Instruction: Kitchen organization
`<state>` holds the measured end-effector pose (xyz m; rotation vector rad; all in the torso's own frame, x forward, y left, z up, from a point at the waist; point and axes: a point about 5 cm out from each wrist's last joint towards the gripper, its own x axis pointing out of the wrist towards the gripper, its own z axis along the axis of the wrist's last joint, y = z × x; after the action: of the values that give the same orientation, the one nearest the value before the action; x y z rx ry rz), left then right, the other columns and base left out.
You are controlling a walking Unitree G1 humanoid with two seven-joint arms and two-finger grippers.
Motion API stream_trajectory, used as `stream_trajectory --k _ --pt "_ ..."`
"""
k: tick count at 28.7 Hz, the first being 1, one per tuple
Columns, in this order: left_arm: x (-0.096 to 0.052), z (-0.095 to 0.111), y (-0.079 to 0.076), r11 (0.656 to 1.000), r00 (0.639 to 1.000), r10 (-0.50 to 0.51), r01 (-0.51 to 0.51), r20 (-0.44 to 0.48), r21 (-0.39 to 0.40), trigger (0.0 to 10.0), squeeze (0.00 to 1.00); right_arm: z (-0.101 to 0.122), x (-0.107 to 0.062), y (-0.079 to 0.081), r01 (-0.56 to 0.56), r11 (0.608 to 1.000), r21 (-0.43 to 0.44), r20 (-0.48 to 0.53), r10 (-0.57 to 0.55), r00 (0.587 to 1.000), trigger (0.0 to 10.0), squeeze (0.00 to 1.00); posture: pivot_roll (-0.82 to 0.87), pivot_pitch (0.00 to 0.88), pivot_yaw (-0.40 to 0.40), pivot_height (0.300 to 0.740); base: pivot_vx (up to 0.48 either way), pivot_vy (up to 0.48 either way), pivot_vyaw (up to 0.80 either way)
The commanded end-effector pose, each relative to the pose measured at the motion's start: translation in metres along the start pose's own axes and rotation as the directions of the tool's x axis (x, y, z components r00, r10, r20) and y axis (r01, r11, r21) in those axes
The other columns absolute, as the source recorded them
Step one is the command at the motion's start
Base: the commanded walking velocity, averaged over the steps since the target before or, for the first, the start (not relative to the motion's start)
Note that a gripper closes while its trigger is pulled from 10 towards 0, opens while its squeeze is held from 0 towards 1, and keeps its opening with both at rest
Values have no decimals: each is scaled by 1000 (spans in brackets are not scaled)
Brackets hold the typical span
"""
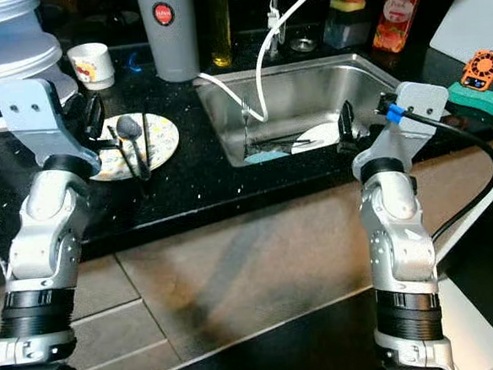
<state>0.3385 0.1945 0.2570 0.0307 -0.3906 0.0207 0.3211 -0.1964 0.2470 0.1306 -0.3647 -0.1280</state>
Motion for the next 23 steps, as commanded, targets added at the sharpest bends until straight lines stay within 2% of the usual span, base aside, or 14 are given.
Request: stream_trajectory --k 1,13,23 --pt "1 -2 -2 1000 1000 -10 10 -4 9 10000 0 -1 -1 -3 11 1000 3 3 -11 1000 10000 0 70 0 -30 740 480 0 0" --pt "1 -2 -2 1000 1000 -10 10 -3 10 10000 0 -2 0 -3 8 1000 0 -1 -8 1000 10000 0 71 0 -30 740 460 0 0" --pt "1 -4 -3 1000 1000 -14 13 -18 -3 10000 0 -3 0 -3 5 1000 -2 -1 -5 1000 10000 0 71 0 -30 740 305 0 0"
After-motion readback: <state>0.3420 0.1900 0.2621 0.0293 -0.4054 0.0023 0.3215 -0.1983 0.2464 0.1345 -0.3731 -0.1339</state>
